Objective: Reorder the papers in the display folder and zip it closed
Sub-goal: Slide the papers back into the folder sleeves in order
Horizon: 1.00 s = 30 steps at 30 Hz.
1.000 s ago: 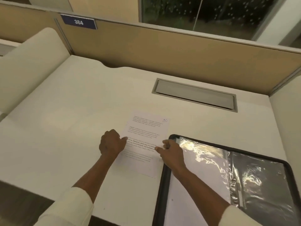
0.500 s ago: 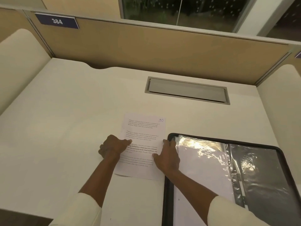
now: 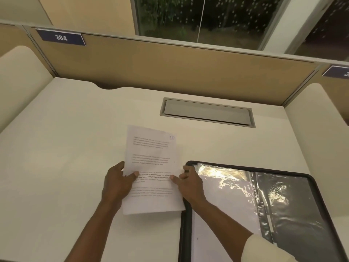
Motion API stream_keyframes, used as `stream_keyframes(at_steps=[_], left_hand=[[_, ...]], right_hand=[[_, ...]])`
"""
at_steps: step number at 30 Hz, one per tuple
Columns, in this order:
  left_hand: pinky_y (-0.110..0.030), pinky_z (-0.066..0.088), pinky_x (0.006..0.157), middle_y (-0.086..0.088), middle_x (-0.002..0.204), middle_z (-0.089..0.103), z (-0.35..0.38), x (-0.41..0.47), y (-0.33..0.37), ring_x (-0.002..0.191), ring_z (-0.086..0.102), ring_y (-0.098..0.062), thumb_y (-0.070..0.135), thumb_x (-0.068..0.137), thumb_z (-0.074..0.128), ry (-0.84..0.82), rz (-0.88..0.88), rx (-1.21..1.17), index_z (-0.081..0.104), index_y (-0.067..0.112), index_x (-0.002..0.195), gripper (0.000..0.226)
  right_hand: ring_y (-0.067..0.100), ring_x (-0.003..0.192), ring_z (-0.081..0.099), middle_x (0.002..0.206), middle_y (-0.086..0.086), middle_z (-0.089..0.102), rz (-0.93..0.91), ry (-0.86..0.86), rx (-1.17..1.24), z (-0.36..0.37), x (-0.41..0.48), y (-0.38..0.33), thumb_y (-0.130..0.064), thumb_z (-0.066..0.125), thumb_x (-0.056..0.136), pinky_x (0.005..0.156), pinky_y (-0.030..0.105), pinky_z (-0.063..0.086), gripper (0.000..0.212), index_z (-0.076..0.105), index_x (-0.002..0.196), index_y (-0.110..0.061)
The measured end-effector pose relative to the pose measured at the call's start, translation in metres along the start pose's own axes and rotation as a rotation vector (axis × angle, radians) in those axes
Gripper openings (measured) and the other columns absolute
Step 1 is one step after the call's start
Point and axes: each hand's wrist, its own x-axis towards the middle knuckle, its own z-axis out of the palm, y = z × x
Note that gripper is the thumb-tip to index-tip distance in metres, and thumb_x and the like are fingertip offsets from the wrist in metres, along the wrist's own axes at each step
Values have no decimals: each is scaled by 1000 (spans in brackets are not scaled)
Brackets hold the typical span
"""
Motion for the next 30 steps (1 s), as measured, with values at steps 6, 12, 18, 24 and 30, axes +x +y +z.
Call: stream_keyframes(at_steps=[6,12,18,24,30], left_hand=[[-47,63,84,-1,97,83,-10,-55,37,84,81,-27,6,86,86,-53,1,-226,77,22,113,33],[-48,62,88,-3,102,83,37,-112,63,90,81,-27,11,86,85,-225,-18,-215,80,18,114,29],[-51,63,88,0,99,83,117,-167,70,87,81,-25,12,92,82,-266,-2,-137,77,21,118,29],[-51,65,86,6,103,83,196,-212,73,90,81,-21,11,93,81,-311,41,-45,77,24,119,29],[-39,66,82,12,105,82,245,-242,84,93,80,-13,9,95,79,-336,68,5,77,24,121,30]], right_hand=[[22,93,77,100,5,80,29,-215,319,-51,-28,-21,-25,88,85,79,39,63,37,71,113,-9],[14,90,77,98,-6,81,-29,-181,217,-129,-64,13,-14,83,89,69,25,58,18,74,104,-11],[19,90,77,98,-2,81,7,-168,186,-224,-94,79,-8,84,87,68,29,56,18,74,101,-9],[26,89,78,97,6,81,49,-166,256,-310,-110,131,-3,83,85,69,33,59,21,73,104,-3],[24,88,78,93,10,80,29,-108,256,-379,-99,146,-4,85,84,72,33,59,25,70,103,-3]])
